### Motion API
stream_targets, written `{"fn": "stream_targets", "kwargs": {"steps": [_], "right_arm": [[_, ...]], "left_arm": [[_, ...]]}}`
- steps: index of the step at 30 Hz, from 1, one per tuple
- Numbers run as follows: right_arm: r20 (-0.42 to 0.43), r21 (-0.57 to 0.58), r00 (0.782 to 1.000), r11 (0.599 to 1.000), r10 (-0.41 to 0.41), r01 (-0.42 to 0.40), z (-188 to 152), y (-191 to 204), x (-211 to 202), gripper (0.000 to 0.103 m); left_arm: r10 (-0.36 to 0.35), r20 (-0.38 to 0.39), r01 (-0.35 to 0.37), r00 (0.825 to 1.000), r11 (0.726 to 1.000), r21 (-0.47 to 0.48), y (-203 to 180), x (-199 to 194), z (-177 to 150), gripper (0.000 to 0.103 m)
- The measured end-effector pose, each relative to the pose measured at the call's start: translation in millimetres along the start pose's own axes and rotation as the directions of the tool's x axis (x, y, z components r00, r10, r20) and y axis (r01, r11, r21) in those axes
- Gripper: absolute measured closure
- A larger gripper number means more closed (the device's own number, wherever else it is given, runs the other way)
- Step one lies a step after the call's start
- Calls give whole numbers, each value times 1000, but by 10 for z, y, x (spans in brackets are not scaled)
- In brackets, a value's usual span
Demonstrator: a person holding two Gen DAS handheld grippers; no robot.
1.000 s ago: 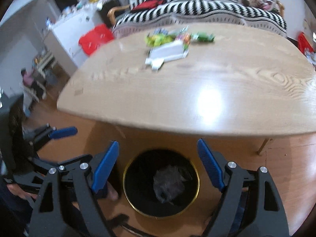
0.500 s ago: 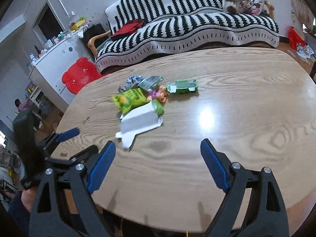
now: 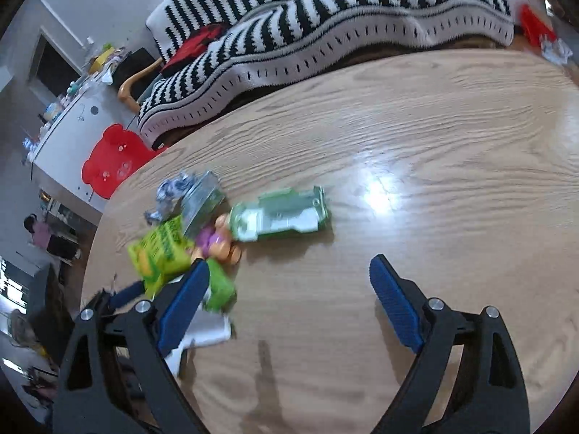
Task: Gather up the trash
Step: 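Move both tools back over the table toward the white paper and green tray, then grasp the white paper with the left gripper while the right gripper grasps the green tray, then carry the paper and green tray over the bin and open both grippers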
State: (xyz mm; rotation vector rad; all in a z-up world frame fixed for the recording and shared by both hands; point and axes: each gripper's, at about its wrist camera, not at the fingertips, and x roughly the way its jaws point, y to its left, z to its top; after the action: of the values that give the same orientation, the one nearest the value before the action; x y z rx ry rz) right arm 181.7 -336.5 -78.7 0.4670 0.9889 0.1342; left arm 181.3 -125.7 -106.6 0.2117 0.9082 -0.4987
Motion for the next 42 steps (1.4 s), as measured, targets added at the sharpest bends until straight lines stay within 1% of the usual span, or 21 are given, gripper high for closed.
{"fn": "stream_targets", "kwargs": {"steps": [5, 7, 9, 10, 11, 12, 13, 14, 15, 16, 17, 21, 22, 23, 25, 26, 29, 32, 34, 38, 42], "right_arm": [[-3, -42, 1000, 999, 7, -7, 132, 156, 256, 16], [-3, -63, 1000, 998, -9, 8, 136, 221, 319, 14], [1, -84, 999, 995, -45, 45, 152, 255, 389, 14], [3, -87, 999, 995, -52, 52, 158, 255, 413, 14], [4, -84, 999, 995, -50, 50, 164, 249, 432, 14], [6, -75, 999, 996, -48, 49, 172, 227, 454, 13], [9, -71, 999, 996, -47, 48, 174, 219, 463, 13], [13, -80, 999, 996, -44, 45, 181, 221, 469, 14], [11, -91, 999, 995, -41, 42, 172, 222, 474, 13], [13, -110, 999, 993, -48, 49, 159, 235, 475, 17], [17, -127, 998, 990, -62, 64, 151, 249, 476, 27], [12, -160, 998, 985, -69, 70, 77, 274, 442, 27], [15, -169, 997, 983, -74, 76, 55, 285, 414, 28], [19, -176, 996, 981, -82, 84, 41, 299, 390, 28], [31, -180, 996, 979, -88, 92, 2, 315, 283, 28], [35, -171, 996, 981, -84, 89, -19, 309, 207, 28], [37, -138, 997, 988, -64, 68, -103, 295, -8, 28], [36, -129, 998, 990, -52, 57, -278, 312, -256, 27], [44, -146, 997, 987, -61, 67, -425, 341, -433, 27], [61, -164, 996, 984, -63, 73, -714, 393, -785, 27], [66, -162, 997, 986, -33, 43, -1057, 474, -1143, 27]], "left_arm": [[-30, -6, 30, 1000, 1000, -5, -51, 111, 47, 9], [-27, -4, 27, 1000, 1000, 13, -84, 131, 48, 9], [-41, 5, 41, 999, 999, 20, -110, 119, 41, 14], [-36, 10, 36, 999, 999, 20, -125, 103, 34, 23], [-27, 11, 27, 1000, 999, 21, -146, 95, 26, 28], [-20, 9, 20, 1000, 1000, 24, -163, 85, 17, 31], [-23, 10, 23, 1000, 999, 30, -183, 64, 2, 38], [-28, 8, 28, 1000, 999, 33, -195, 43, -12, 42], [-32, 6, 32, 999, 999, 34, -205, 25, -29, 44], [-41, 2, 41, 999, 999, 32, -213, 0, -50, 48], [-48, -1, 48, 999, 998, 29, -217, -24, -72, 52], [-65, -23, 65, 998, 997, 28, -255, -125, -169, 61], [-63, -25, 64, 998, 997, 35, -279, -175, -209, 67], [-60, -27, 61, 998, 997, 39, -291, -204, -221, 67], [-56, -26, 57, 998, 998, 40, -317, -302, -274, 68], [-61, -25, 62, 998, 997, 39, -325, -355, -296, 72], [-74, -11, 74, 997, 997, 37, -349, -559, -339, 77], [-59, 8, 59, 998, 998, 39, -385, -773, -395, 84], [-41, 23, 41, 999, 999, 36, -400, -967, -447, 85], [-33, 49, 33, 998, 999, 16, -391, -1313, -571, 86], [-8, 54, 9, 999, 1000, -27, -381, -1621, -813, 86]]}}
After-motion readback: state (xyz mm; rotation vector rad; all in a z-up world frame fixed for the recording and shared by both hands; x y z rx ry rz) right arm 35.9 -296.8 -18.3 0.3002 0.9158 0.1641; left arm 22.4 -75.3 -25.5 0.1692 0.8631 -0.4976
